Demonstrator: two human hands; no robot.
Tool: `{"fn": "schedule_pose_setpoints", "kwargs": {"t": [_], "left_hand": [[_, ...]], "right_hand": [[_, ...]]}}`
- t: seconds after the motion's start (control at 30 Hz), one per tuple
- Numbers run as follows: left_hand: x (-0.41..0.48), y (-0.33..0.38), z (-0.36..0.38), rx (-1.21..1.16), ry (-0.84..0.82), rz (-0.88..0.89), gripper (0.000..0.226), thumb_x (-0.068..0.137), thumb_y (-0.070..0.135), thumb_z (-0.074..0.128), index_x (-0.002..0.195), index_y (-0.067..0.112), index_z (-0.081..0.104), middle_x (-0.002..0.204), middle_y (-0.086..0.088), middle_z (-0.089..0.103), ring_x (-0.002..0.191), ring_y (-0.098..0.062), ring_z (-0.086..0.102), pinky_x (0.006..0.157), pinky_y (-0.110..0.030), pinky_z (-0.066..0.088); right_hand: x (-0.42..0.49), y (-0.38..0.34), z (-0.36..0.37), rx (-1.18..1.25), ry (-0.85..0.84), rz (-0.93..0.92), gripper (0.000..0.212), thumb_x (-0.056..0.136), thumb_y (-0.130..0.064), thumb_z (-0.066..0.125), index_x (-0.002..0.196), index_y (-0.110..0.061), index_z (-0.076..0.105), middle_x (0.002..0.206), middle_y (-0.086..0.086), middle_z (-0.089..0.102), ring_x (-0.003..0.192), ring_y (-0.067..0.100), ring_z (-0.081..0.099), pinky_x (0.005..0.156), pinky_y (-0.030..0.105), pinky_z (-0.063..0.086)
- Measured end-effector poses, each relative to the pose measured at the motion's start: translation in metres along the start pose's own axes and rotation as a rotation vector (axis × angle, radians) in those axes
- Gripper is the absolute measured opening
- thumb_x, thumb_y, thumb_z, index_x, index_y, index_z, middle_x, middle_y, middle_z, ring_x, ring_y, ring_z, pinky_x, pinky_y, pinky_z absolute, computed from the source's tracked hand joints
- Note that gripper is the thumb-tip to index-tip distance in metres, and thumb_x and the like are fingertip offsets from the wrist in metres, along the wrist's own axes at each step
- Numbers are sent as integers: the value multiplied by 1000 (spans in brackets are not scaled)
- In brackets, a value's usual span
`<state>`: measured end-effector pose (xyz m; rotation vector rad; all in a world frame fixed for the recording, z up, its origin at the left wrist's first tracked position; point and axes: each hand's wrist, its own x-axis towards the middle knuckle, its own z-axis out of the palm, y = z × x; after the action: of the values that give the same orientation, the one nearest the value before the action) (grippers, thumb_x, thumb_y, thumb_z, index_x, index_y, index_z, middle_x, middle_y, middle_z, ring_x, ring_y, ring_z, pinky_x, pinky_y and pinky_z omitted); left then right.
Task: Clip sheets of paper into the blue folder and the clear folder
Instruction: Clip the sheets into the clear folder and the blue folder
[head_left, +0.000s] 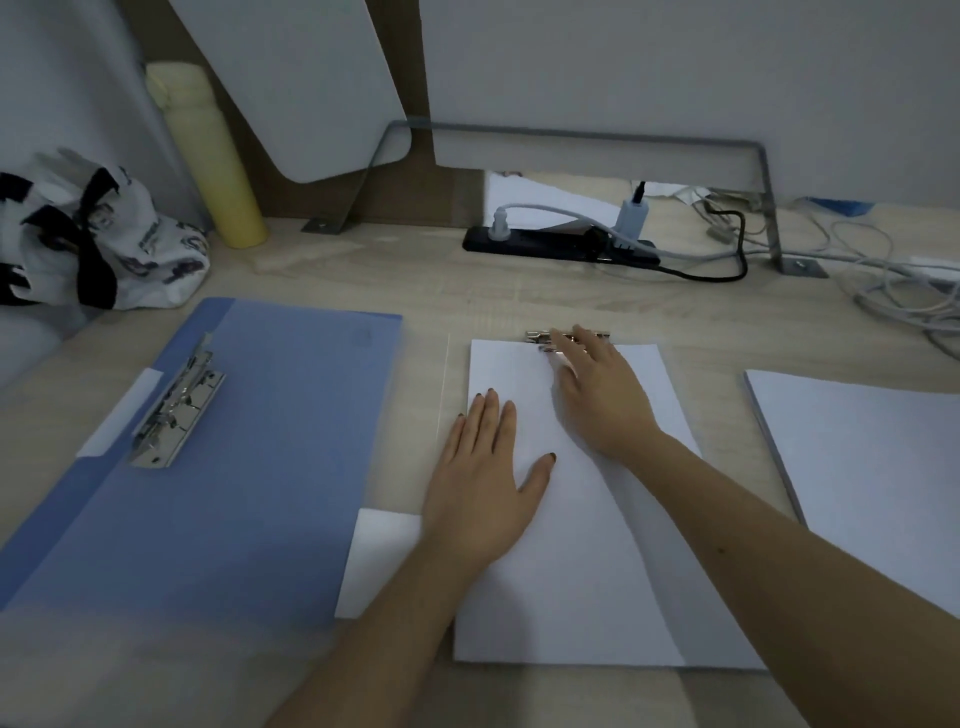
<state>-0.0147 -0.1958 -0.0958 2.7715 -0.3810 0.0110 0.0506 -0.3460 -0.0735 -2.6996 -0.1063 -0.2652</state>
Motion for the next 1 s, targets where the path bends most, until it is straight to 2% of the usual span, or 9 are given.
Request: {"fn": "schedule_pose_setpoints", "kwargs": {"t": [0.2,0.37,0.47,0.57,0.73,0.8,0.87,0.93,1.0], "left_hand": [[-8,32,-11,91,-63,10,60,99,43,15,150,13,1,159,-4,-11,146,-15,-15,115,-30,-15],[-17,121,6,-9,-92,319,61,95,43,9,150,19,0,159,3,-12,145,-10,-16,114,-27,-17],[-20,171,21,-17,-177,446,57,100,36,20,150,16,3,160,-1,-7,146,-11,-13,116,-29,-14],[-24,197,35,35,-298,497,58,100,38,18,150,14,0,160,-3,-9,147,-13,-13,116,-31,-14],[-27,203,39,150,-405,468,82,83,59,-7,149,10,-4,159,-5,-11,147,-14,-12,115,-30,-15],[-29,199,37,146,-411,461,66,97,47,9,149,9,-4,159,-6,-12,147,-14,-12,115,-30,-14],[-33,194,33,126,-404,446,62,100,41,17,149,9,-4,159,-5,-12,147,-15,-12,116,-30,-14],[-35,189,31,127,-401,442,62,100,40,18,149,10,-4,159,-5,-12,147,-15,-13,116,-30,-14],[-35,186,30,122,-405,442,62,100,40,18,149,10,-5,159,-4,-13,147,-14,-13,116,-29,-13]], "right_hand": [[-59,65,-78,117,-58,296,37,94,-17,45,130,-15,52,146,10,37,131,26,39,101,29,32],[-117,135,-132,98,-11,595,36,94,-19,44,128,-13,53,140,16,43,116,34,51,86,31,39],[-149,173,-149,79,48,777,39,91,-21,46,129,-11,50,135,22,47,114,38,52,88,37,43],[-171,203,-160,85,125,901,39,90,-12,46,126,3,48,126,28,52,113,40,51,92,41,41],[-182,222,-168,113,136,1000,27,86,-12,48,102,9,55,98,27,59,89,38,56,73,35,43],[-178,222,-170,164,119,1026,17,87,-12,49,79,2,53,79,19,53,75,30,51,65,32,39],[-175,226,-169,263,128,1053,27,87,-13,52,61,-9,44,68,11,47,69,27,47,67,33,40],[-174,228,-169,381,149,1062,28,85,-11,54,60,-12,42,67,9,46,62,25,45,69,35,42],[-176,225,-171,473,120,1056,27,85,-12,55,61,-13,43,66,6,45,57,19,42,61,31,41]]}}
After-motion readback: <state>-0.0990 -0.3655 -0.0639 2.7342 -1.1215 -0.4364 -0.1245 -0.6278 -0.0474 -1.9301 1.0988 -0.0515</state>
